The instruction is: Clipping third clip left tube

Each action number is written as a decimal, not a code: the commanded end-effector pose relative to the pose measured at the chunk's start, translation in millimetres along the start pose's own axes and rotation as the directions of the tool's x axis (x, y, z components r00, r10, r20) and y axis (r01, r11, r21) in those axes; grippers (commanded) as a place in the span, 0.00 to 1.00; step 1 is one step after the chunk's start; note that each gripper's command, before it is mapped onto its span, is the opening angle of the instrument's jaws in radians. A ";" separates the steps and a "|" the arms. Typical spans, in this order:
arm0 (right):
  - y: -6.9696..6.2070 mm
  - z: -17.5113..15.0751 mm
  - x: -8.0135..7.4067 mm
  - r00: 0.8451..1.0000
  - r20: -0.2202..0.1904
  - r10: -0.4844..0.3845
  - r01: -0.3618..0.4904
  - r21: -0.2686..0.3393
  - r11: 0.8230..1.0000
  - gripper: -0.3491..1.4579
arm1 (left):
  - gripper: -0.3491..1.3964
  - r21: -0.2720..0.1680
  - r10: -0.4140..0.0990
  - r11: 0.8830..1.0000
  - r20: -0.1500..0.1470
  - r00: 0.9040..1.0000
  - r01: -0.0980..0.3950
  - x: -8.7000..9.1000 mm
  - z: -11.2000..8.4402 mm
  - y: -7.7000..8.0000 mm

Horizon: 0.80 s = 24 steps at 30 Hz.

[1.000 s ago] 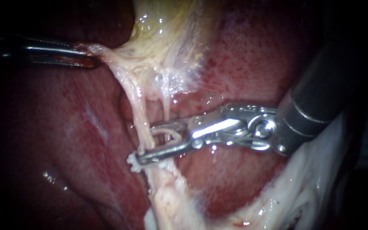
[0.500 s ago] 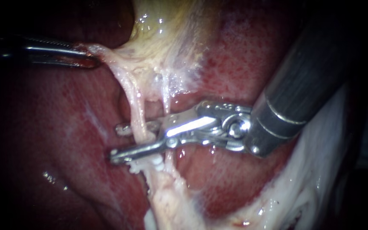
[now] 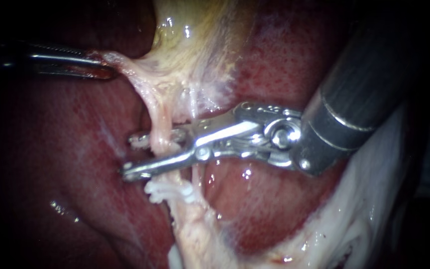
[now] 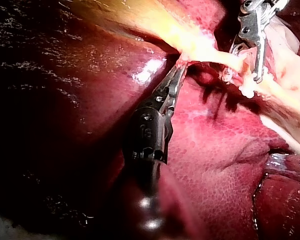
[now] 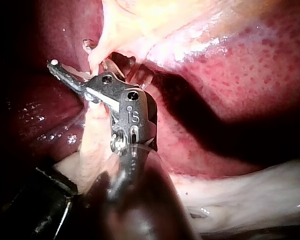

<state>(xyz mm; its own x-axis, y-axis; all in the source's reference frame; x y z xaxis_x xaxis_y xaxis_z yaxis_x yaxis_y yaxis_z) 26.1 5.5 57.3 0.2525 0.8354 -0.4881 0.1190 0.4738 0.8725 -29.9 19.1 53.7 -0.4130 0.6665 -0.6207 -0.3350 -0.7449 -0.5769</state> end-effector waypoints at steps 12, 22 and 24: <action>-0.6 -1.7 1.1 1.000 0.000 0.026 -0.026 0.009 1.000 0.26 | 0.00 0.000 0.000 1.000 0.000 1.000 0.000 0.0 0.0 0.0; -0.8 -2.0 1.0 0.994 0.006 0.106 -0.106 0.021 0.994 0.00 | 0.00 0.000 0.000 1.000 0.000 1.000 0.000 0.0 0.0 0.0; -0.8 -2.0 0.9 0.993 0.011 0.116 -0.116 0.027 0.993 0.00 | 0.00 0.000 0.000 1.000 0.000 1.000 0.000 0.0 0.0 0.0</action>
<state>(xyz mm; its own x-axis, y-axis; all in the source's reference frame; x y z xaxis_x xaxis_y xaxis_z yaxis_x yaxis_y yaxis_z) 24.3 6.3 56.0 0.2798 0.8846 -0.3731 0.1155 0.3548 0.9278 -29.9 19.0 53.7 -0.4131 0.6665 -0.6206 -0.3350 -0.7449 -0.5770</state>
